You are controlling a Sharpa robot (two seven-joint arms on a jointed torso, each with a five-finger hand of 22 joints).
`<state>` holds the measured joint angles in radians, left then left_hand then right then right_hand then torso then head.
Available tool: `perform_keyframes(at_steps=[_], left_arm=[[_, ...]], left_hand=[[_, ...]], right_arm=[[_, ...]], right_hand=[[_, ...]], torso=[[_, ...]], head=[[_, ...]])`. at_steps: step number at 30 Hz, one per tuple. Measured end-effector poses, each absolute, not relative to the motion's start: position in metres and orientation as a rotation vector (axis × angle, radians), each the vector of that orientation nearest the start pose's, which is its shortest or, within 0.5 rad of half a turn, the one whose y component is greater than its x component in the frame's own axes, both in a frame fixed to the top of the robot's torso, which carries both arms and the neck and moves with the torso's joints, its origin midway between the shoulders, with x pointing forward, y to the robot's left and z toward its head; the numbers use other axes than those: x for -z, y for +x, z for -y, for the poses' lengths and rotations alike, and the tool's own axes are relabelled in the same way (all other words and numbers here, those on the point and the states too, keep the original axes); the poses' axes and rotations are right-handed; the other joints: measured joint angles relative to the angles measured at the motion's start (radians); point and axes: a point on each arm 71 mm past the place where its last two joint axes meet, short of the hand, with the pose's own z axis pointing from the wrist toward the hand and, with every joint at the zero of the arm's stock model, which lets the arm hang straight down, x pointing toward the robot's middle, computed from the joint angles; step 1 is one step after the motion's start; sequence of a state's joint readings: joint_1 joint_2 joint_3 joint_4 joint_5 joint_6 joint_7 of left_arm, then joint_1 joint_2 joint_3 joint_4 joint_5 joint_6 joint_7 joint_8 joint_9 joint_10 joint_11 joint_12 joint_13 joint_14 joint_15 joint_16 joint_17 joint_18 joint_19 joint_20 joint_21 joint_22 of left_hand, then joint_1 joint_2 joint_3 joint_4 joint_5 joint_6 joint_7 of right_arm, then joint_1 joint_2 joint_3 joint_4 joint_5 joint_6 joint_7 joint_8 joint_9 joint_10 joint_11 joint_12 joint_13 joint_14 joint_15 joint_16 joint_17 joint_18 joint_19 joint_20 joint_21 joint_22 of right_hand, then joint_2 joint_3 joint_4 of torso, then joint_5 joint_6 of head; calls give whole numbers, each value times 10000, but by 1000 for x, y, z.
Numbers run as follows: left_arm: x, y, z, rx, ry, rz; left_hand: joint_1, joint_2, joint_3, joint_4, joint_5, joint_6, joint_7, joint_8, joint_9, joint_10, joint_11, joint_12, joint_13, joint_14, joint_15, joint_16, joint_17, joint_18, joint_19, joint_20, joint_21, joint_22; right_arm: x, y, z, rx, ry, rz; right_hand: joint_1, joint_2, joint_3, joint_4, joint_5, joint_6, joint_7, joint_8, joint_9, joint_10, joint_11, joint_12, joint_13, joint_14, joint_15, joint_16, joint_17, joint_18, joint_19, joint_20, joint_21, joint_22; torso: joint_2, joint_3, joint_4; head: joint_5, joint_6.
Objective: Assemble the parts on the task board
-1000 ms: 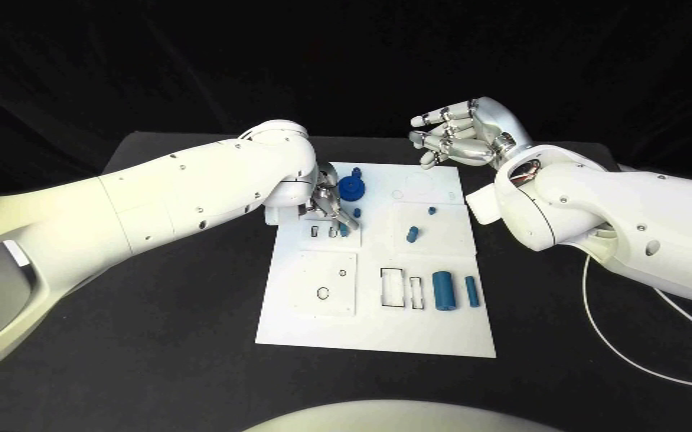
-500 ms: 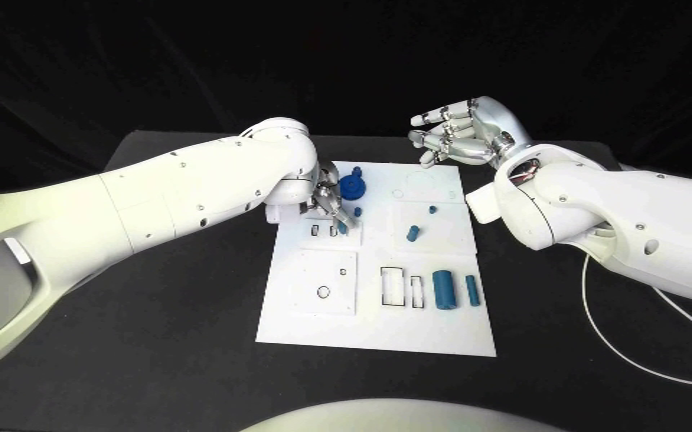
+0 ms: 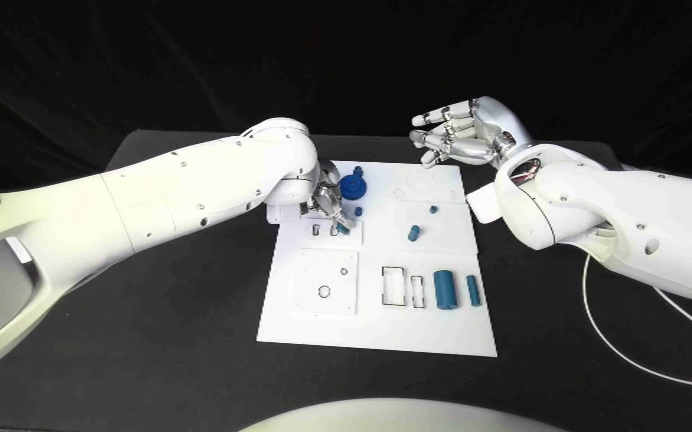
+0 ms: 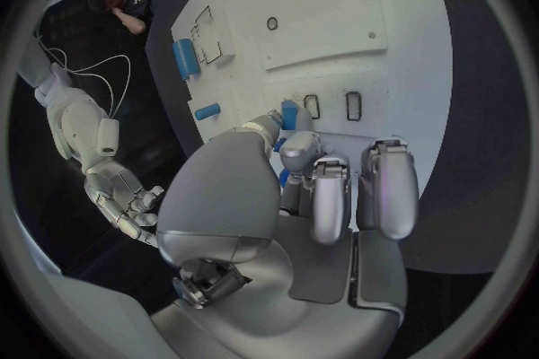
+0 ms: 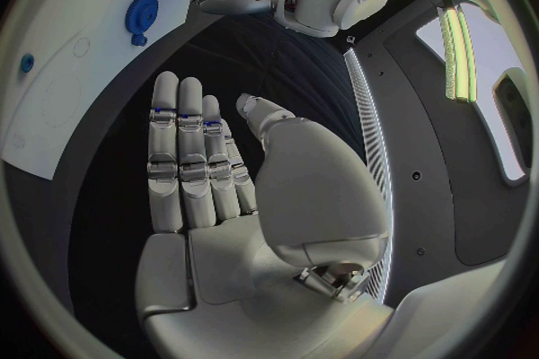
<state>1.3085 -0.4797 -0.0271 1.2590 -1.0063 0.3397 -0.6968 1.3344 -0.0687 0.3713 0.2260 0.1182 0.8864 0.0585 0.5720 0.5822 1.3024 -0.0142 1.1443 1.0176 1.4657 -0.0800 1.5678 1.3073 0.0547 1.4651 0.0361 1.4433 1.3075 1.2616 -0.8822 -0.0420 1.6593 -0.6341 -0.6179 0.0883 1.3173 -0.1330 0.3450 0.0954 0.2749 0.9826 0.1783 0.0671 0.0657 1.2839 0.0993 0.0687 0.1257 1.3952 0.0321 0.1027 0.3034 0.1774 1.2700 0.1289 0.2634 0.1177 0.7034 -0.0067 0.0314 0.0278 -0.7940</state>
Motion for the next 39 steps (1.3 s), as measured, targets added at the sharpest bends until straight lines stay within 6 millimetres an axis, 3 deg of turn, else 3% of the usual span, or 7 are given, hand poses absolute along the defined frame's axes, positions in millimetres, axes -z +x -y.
perform_keyframes(at_steps=[5,14,18,28,39], left_arm=[[191,523,-116,3080,-776,-24414],[185,518,-125,3495,-1735,-23660],[186,515,-127,3635,-2051,-23432],[202,504,-132,3664,-2357,-23425],[207,498,-133,3585,-2173,-23211]], left_hand=[[-577,-379,943,-302,299,8,-4,128,328,56,-55,0,20,0,1,0,0,0,0,0,0,6],[-857,-583,1303,-393,573,51,-15,244,564,198,-55,0,105,-1,1,0,-1,0,0,0,0,5],[-997,-722,1480,-470,869,107,-3,304,655,254,-109,58,157,-1,0,0,8,1,0,-1,0,5],[-1250,-813,1742,-621,1444,195,-54,358,826,361,-143,118,250,-1,0,0,7,0,-1,-1,90,4],[-1330,-892,1745,-624,1559,230,-55,398,881,400,-114,118,292,-1,1,0,5,0,36,-38,90,2]], right_arm=[[139,476,197,-11056,6157,-14605],[140,476,197,-11016,6172,-14622],[140,476,197,-10979,6197,-14631],[141,476,199,-10897,6255,-14655],[141,476,200,-10876,6263,-14661]], right_hand=[[0,0,0,0,60,0,0,0,0,0,0,0,-31,0,0,-38,-14,0,0,0,-46,-36],[2,2,2,-59,135,0,0,0,0,0,0,0,-60,0,0,-77,-35,0,-1,1,-87,-61],[41,41,2,-59,137,0,0,0,0,0,0,0,-60,0,0,-77,-35,0,-1,1,-87,-61],[41,41,2,-59,137,0,0,0,0,0,0,0,-75,0,0,-77,-44,0,-1,1,-125,-76],[41,41,2,-58,137,0,-1,0,0,0,1,0,-87,0,0,-77,-43,-1,-2,1,-125,-87]], torso=[[-1,2,4],[-3,9,8],[-1,8,7],[-8,6,54],[-27,2,78]], head=[[39,31],[98,72],[115,63],[128,-27],[135,-53]])
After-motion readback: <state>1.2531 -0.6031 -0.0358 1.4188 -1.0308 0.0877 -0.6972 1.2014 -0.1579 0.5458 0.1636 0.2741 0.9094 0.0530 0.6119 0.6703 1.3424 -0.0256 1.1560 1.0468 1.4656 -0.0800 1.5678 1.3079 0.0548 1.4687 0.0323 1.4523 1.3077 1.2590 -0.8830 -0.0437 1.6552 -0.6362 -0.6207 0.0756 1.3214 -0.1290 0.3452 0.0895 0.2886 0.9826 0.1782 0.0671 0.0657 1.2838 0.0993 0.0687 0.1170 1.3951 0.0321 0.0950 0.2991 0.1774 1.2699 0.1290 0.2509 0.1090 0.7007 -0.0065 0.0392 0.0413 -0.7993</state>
